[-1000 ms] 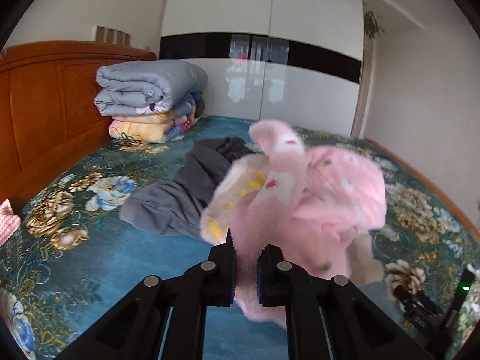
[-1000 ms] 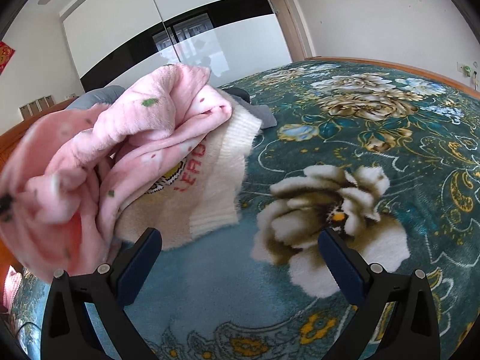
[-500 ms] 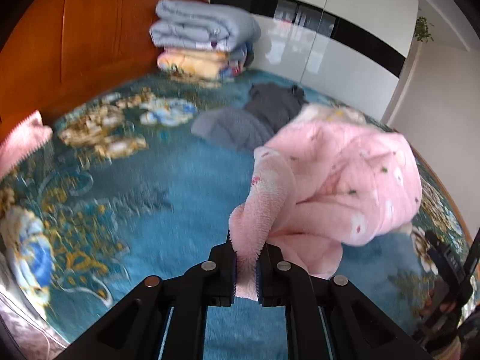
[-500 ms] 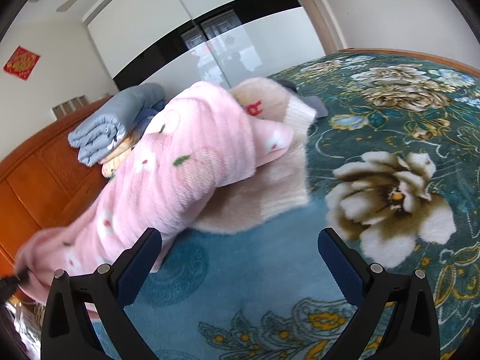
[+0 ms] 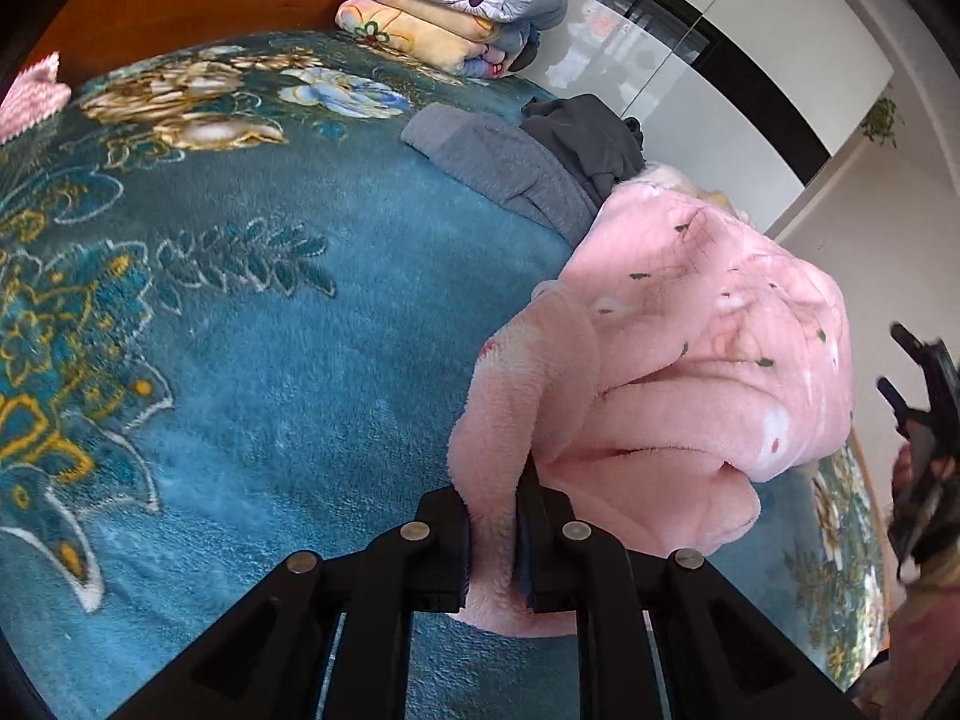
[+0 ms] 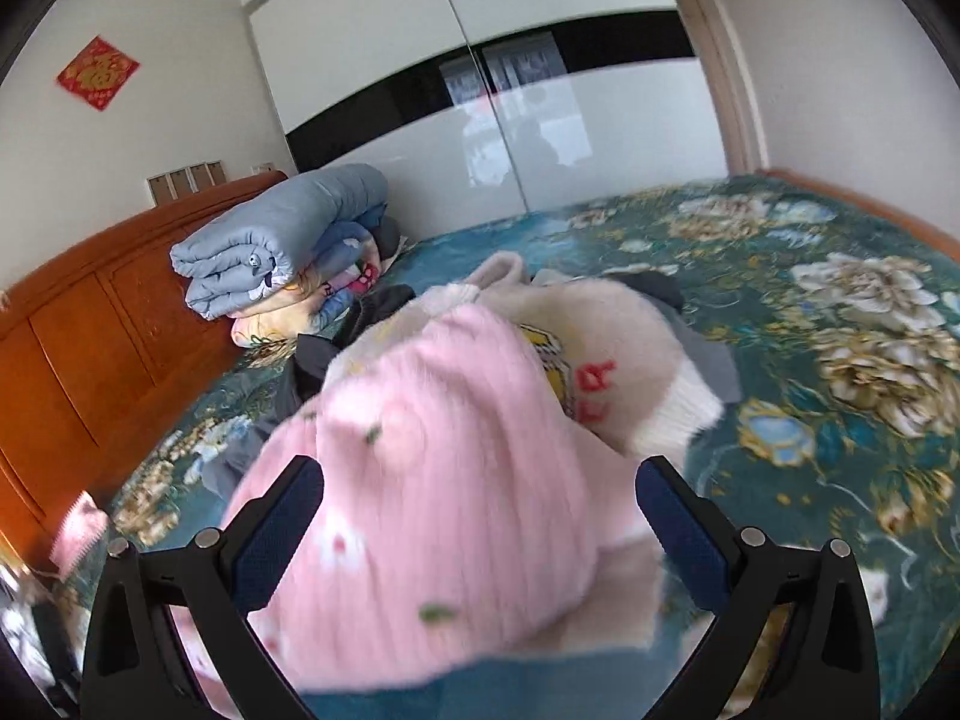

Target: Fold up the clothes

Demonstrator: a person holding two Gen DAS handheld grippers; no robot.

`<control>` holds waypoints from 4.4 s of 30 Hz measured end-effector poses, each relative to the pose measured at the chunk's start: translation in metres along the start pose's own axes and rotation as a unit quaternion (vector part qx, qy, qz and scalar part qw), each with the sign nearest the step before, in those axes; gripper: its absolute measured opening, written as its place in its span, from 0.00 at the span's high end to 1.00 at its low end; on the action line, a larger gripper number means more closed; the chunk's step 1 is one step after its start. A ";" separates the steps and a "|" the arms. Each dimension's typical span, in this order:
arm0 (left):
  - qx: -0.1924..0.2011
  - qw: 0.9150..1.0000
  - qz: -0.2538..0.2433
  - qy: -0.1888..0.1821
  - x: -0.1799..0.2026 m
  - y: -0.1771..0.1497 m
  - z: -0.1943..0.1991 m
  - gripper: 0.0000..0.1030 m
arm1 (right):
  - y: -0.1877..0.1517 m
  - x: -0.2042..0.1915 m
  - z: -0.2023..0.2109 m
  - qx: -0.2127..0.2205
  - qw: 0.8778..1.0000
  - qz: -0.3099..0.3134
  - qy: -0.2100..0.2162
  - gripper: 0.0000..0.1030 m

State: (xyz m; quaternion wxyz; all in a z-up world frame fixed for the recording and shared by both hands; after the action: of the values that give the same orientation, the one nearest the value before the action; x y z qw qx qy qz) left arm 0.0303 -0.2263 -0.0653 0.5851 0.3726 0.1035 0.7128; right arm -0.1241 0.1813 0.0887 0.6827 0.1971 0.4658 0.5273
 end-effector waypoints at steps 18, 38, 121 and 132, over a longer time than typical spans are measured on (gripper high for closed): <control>0.004 1.000 0.004 0.013 0.006 0.000 0.007 0.68 | 0.004 -0.006 -0.025 -0.074 0.991 -0.087 0.075 0.90; -0.032 0.964 -0.177 -0.197 0.205 -0.021 0.007 0.40 | 0.050 0.302 0.224 0.099 0.950 -0.208 -0.212 0.91; 0.271 0.962 -0.036 -0.027 0.002 0.251 0.180 0.94 | 0.102 0.165 0.254 0.161 0.974 -0.160 -0.002 0.96; 0.102 0.978 0.180 -0.009 -0.150 0.047 0.078 0.94 | -0.109 0.244 0.239 0.033 0.960 -0.275 -0.040 0.96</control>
State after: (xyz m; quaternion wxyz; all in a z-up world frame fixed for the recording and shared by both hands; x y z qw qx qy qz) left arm 0.0511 -0.3987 -0.0449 0.4071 0.4493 0.1009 0.7888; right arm 0.1384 0.4155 0.0183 0.8123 0.1048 0.4917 0.2957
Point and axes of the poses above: each gripper's, at about its wrist camera, not at the fingertips, and z roughly against the way its jaws point, x to its right, y to its top, the point moved 9 cm from there along -z, roughly the way its jaws point, and after that the axes turned 7 degrees about -z, right-handed, at the moved point
